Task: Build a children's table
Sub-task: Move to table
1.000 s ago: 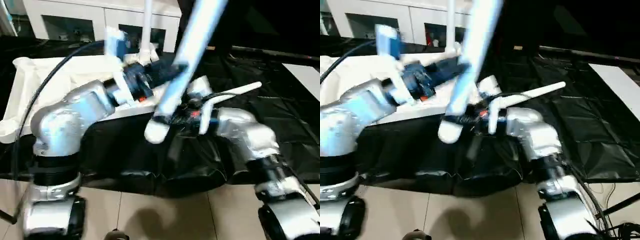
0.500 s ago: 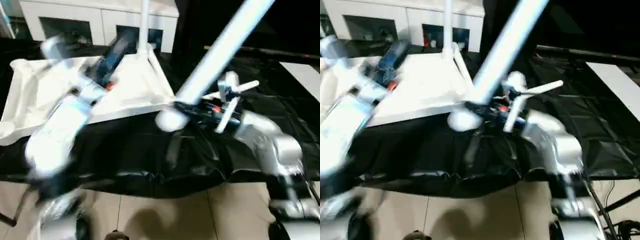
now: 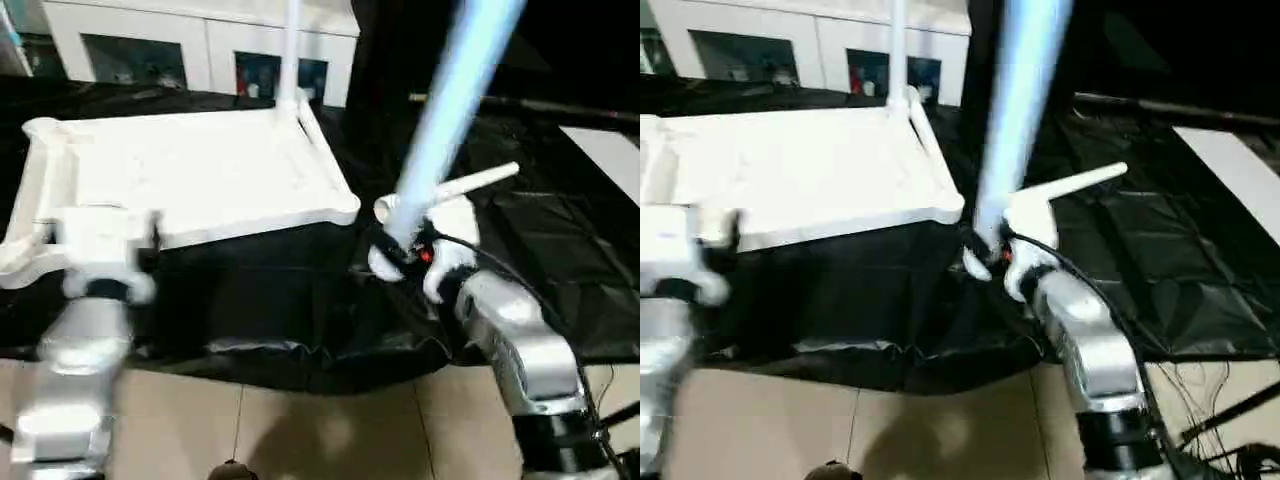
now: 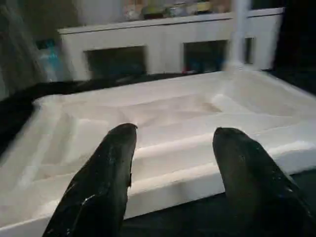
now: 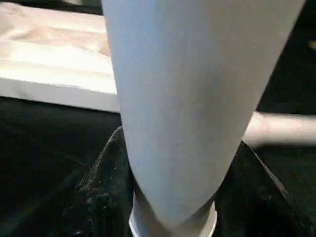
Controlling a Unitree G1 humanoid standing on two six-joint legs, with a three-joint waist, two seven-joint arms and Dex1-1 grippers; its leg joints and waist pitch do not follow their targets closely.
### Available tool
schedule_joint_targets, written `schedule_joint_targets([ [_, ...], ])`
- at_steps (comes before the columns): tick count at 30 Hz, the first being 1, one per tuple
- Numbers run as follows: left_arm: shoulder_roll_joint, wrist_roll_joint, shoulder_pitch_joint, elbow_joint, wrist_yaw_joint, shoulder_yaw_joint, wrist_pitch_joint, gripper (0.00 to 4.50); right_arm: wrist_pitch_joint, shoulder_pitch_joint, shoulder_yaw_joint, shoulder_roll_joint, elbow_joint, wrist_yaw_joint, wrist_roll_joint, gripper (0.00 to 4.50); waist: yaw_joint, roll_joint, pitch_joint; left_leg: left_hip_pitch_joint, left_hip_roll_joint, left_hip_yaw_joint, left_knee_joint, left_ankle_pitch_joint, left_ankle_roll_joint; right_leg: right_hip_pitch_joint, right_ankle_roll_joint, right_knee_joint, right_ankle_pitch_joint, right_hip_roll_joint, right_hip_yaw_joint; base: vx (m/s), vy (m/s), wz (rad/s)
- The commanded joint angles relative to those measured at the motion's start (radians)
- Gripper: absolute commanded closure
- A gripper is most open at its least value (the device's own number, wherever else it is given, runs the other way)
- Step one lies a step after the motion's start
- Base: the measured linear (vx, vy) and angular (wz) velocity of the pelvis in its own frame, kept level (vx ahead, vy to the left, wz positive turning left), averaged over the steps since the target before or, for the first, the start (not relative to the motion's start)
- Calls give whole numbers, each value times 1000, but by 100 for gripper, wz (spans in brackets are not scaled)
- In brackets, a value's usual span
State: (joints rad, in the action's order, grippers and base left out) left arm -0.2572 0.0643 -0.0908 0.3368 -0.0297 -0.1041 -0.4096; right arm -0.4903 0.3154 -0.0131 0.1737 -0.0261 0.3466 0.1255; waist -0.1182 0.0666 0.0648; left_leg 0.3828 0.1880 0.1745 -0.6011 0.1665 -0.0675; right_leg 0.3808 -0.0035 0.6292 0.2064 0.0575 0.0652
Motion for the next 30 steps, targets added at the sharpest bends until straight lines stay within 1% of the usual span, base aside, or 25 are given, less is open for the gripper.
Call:
schedule_joint_targets([
  [1,20,-9,-19,-48,4,61,45,162,15,33,-72,-12,-2,-65,14,264,14,-42,-60,-34,44,-27,87,362,-83,-15,-78,-94,284,76,-56,0,0,0],
  [3,43,-15,-13,-77,14,91,79,162,18,20,-91,-41,-14,-76,44,264,22,-29,-63,-28,40,-28,86,359,-72,-20,-64,-98,321,79,-54,0,0,0],
  [5,80,0,-5,-67,10,81,80,162,28,-18,-47,-26,-32,-55,18,264,28,-33,-63,-24,43,-27,84,345,-65,-21,-65,-100,319,80,-55,0,0,0],
  [6,90,-2,-1,-67,7,79,82,162,34,-30,-30,-22,-36,-48,7,264,31,-48,-63,-25,43,-28,82,344,-64,-20,-70,-100,309,80,-55,0,0,0],
  [7,93,-12,1,-79,1,79,90,162,38,-37,-20,-21,-38,-48,-1,264,39,-42,-62,-26,41,-29,85,390,-63,-29,-64,-102,355,77,-51,0,0,0],
  [10,107,-31,-12,-139,-15,77,130,162,35,-36,-16,-36,-47,-52,10,264,60,-40,-58,-53,33,-30,84,521,-37,-34,-26,-131,575,68,-34,0,0,0],
  [11,109,-29,-17,-148,-18,77,137,162,33,-33,-16,-38,-49,-53,11,264,64,-39,-56,-57,32,-28,83,529,-28,-38,-23,-137,608,66,-30,0,0,0],
  [12,113,-25,-32,-167,-23,78,150,162,37,-26,-9,-37,-41,-47,8,264,69,-46,-50,-82,29,-25,79,565,-14,-36,-22,-156,673,61,-17,0,0,0],
  [13,111,-30,-50,-190,-22,88,166,162,52,-17,1,-33,-15,-35,0,264,70,-26,-47,-77,26,-24,81,545,0,-50,-20,-163,688,63,-14,0,0,0],
  [14,108,-36,-58,-202,-19,97,175,162,67,-13,7,-29,5,-30,-8,264,67,-38,-45,-85,27,-24,83,552,1,-47,-22,-164,697,65,-13,0,0,0],
  [15,106,-46,-64,-206,-21,108,178,162,84,-6,14,-22,34,-20,-16,264,71,-21,-46,-93,31,-25,83,557,4,-51,-28,-168,695,69,-8,0,0,0],
  [17,119,-58,-58,-185,-17,110,158,162,118,12,28,-4,82,-10,-27,264,73,-35,-49,-90,41,-31,97,548,6,-76,-49,-162,630,72,-2,34,14,-6],
  [18,119,-59,-55,-181,-15,110,157,162,120,14,29,-3,86,-10,-28,264,74,-27,-51,-81,44,-32,102,527,9,-91,-65,-156,583,73,1,73,32,-11],
  [19,114,-65,-42,-170,-10,113,154,162,129,22,34,-2,103,-4,-29,264,74,-16,-53,-83,43,-27,103,508,16,-93,-79,-156,567,75,-4,73,32,-11],
  [20,114,-65,-42,-170,-10,113,154,162,129,22,34,-2,103,-4,-29,264,71,-21,-57,-87,42,-25,102,494,20,-93,-94,-154,551,77,-7,91,18,-3],
  [21,111,-67,-29,-171,-5,111,163,162,138,30,37,-3,117,-7,-36,264,70,-17,-64,-84,41,-20,103,444,33,-104,-125,-146,484,76,-12,87,8,0],
  [22,104,-69,-11,-175,-7,99,174,162,149,39,35,-13,139,-12,-35,264,59,0,-68,-14,18,-29,99,345,90,-156,-125,-149,419,90,1,87,8,0],
  [23,101,-70,-4,-179,-8,94,180,162,154,44,33,-17,149,-14,-35,264,54,-14,-76,-15,16,-27,94,295,117,-164,-119,-154,407,101,7,92,9,18],
  [24,96,-70,1,-187,-12,83,187,162,165,48,33,-23,161,-22,-39,264,52,-16,-77,14,1,-41,77,211,196,-190,-112,-166,381,113,35,113,17,45],
  [25,91,-73,1,-192,-16,77,191,162,180,51,30,-29,171,-29,-41,264,49,-34,-84,11,-4,-46,65,144,238,-201,-100,-177,356,119,57,113,17,45],
  [26,89,-74,1,-191,-16,76,191,162,189,52,28,-32,173,-33,-41,264,56,-34,-81,8,-4,-55,65,123,260,-199,-107,-177,335,109,71,155,16,56],
  [27,88,-75,2,-183,-10,79,189,162,203,53,0,-50,189,-54,-17,264,77,-57,-96,-109,44,-68,82,82,251,-135,-147,-123,236,50,66,210,-28,35],
  [28,86,-76,2,-180,-6,81,186,162,206,54,-8,-56,193,-61,-9,264,106,-61,-89,-196,112,-146,92,57,318,-39,-136,-26,194,20,77,210,-28,35],
  [29,83,-79,1,-177,-3,83,183,162,209,56,-11,-59,196,-63,-7,264,114,-51,-85,-225,139,-172,90,44,361,6,-100,10,190,26,58,190,-60,13],
  [30,83,-79,1,-177,-3,83,183,162,209,56,-10,-59,196,-63,-7,264,104,-37,-79,-233,161,-180,82,19,442,48,-40,56,169,52,22,141,-51,10],
])
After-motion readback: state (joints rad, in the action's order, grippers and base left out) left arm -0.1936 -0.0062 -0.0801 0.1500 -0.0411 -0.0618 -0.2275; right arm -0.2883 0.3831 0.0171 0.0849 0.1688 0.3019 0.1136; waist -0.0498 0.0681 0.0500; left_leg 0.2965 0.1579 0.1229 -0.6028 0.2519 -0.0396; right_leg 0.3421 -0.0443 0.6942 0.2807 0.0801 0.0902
